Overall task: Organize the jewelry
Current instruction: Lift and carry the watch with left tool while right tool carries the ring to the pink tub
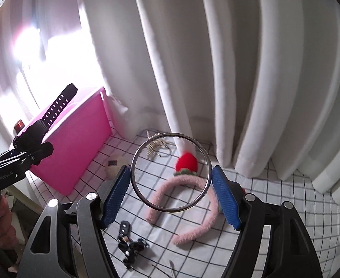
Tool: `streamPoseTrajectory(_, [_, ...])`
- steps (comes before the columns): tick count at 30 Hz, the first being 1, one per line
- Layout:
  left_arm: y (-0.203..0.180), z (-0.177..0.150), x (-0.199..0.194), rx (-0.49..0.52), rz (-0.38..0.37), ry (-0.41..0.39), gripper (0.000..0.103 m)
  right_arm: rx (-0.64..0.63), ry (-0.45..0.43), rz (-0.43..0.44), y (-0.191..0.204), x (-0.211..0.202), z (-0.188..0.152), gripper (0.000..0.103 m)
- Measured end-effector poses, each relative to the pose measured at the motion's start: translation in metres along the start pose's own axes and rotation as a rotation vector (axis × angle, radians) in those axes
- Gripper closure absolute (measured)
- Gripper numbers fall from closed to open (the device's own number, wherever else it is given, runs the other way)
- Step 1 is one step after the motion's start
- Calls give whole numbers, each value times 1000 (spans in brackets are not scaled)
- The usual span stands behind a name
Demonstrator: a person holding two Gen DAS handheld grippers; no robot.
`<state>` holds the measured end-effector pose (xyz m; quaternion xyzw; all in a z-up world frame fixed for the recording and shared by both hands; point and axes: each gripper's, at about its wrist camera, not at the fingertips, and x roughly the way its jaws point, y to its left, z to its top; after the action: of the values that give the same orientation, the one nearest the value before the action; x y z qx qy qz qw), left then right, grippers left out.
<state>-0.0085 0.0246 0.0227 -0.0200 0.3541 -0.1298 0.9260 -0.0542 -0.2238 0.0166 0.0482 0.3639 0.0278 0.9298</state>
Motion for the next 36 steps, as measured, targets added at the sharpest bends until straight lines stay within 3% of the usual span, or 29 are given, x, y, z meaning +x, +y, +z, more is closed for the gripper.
streamPoseTrajectory(10, [97, 41, -18, -109, 211, -77, 39, -152, -50, 217, 101, 45, 75, 33])
streamPoseTrajectory(19, [179, 42, 3, -198, 328, -16, 39, -286, -3, 364, 205, 108, 109, 33])
streamPoseTrajectory(27, [212, 36, 41, -249, 347, 96, 39, -368, 103, 390, 267, 169, 131, 33])
streamPoseTrajectory(36, [235, 39, 77, -270, 377, 215, 39, -410, 279, 355, 292, 234, 139, 33])
